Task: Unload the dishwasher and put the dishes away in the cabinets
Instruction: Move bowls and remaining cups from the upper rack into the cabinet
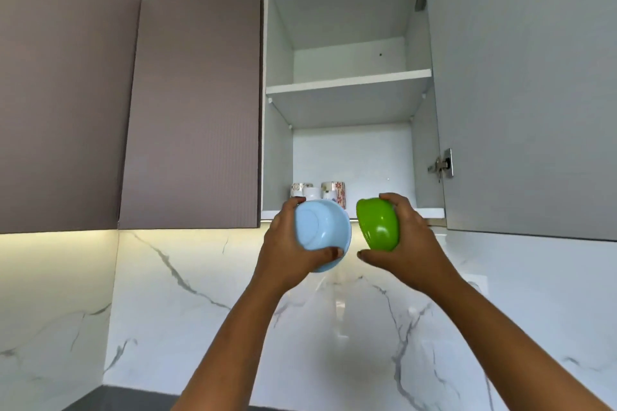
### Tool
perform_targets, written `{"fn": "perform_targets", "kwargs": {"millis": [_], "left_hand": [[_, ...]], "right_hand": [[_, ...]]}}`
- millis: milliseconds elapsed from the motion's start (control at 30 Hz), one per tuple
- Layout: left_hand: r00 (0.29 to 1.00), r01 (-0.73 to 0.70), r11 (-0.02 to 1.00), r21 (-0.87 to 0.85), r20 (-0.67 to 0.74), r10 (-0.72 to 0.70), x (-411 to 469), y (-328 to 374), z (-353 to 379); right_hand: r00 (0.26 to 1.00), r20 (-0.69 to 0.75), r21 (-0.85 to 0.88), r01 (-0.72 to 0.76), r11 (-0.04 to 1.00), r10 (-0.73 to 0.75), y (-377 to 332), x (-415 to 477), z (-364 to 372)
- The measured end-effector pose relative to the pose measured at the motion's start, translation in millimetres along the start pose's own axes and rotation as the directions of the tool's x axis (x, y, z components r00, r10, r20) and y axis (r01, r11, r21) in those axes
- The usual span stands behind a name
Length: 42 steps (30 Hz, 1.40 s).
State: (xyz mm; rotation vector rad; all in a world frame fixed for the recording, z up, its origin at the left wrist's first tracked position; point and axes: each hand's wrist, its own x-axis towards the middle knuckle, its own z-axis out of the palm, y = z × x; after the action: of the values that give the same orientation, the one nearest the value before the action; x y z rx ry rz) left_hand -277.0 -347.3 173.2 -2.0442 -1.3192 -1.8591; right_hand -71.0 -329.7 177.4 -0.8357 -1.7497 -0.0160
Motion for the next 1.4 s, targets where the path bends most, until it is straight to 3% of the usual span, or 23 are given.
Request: {"fn": "perform_targets", "kwargs": {"millis": [233,367,467,667,867,1267,1400], "left_hand": [[0.993,-0.01,0.986,0.165,0.115,-0.009,99,-16,33],[0.964,-0.081,0.937,0.341,0.265,-0.013,148,-33,57],[0.942,-0.107,0.923,0.37,0.335,-0.025,180,-47,77],[0.88,-0.145,0.895,0.421,0.468,-0.077,222,-61,111],[0.831,-0.122,0.893,0.433,0.537,-0.146,249,-63,128],[0.763,-0.107,0.8,0.591,0.564,-0.315,271,-56,184],[0.701,-0.055,0.768,0.638,0.572,-0.426,272,-54,198]], "right_hand": [[1.0,0.015,-0.253,0.012,0.967,-0.009,29,87,1],[0.994,0.087,-0.394,-0.028,0.919,0.068,52,141,3],[0.983,0.098,-0.492,-0.09,0.866,0.157,71,174,2],[0.942,0.121,-0.576,-0.19,0.795,0.313,108,204,10],[0.897,0.193,-0.629,-0.197,0.752,0.397,135,221,16],[0.863,0.276,-0.634,-0.167,0.755,0.423,183,245,18],[0.841,0.32,-0.626,-0.158,0.764,0.436,193,248,18]]}}
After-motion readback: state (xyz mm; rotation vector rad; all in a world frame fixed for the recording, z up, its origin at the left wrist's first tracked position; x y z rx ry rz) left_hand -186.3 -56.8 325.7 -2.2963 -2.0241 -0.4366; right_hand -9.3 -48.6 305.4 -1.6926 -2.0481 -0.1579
